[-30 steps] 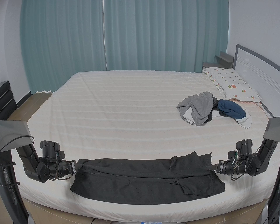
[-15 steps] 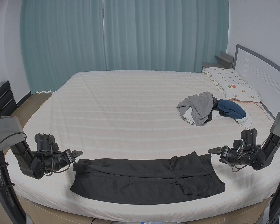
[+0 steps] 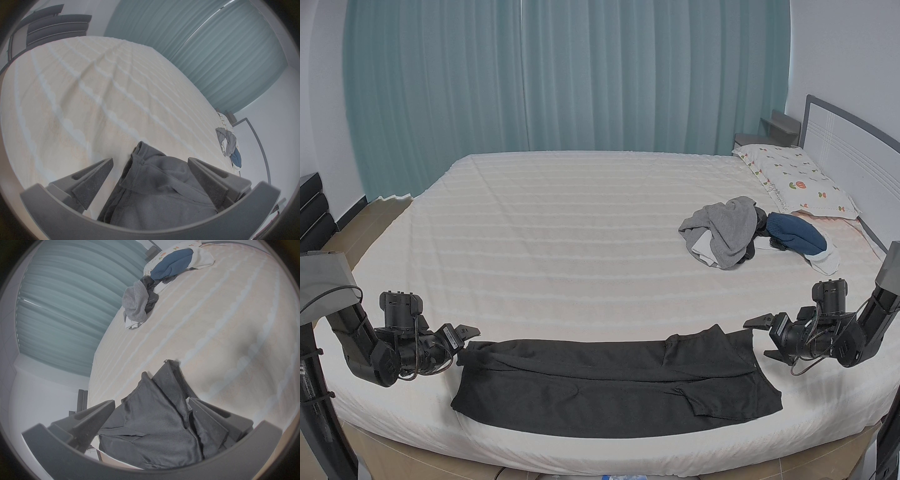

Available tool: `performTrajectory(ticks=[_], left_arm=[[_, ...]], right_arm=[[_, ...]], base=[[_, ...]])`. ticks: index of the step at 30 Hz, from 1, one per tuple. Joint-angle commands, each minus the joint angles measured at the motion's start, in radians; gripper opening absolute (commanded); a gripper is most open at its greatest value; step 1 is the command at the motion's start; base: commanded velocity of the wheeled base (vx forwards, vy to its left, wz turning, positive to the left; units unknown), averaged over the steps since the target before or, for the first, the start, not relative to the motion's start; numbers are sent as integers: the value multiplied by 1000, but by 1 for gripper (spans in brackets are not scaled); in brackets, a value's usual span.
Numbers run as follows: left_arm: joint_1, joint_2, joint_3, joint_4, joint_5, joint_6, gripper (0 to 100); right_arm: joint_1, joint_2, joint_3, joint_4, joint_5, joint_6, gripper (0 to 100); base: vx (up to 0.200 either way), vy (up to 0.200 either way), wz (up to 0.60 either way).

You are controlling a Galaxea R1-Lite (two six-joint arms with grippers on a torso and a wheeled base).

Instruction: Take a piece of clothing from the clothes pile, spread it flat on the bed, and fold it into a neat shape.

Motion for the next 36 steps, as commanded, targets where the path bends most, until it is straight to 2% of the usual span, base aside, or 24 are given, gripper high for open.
performTrajectory(ticks=[1,7,8,12,17,26,36], left_arm=[[-11,6,14,17,8,-27,100],[-15,18,15,25,8,-71,100],[-15,20,15,25,8,-71,0],[-12,38,8,21,10,-73,0],[-12,29,23,5,16,-74,0],[-12,-20,25,-34,66,-85,0],[-12,-19,26,-71,66,-105,0]], right_arm=[[11,-62,7,25,-8,3,100],[68,-80,19,74,-72,24,100],[71,-78,21,74,-74,26,100],[132,-105,73,67,-86,81,100],[184,-135,128,65,-91,92,100],[224,-101,111,79,-106,175,100],[232,-6,93,62,-123,179,100]], base=[[0,0,0],[0,0,0],[0,0,0],[0,0,0],[0,0,0],[0,0,0],[0,0,0]])
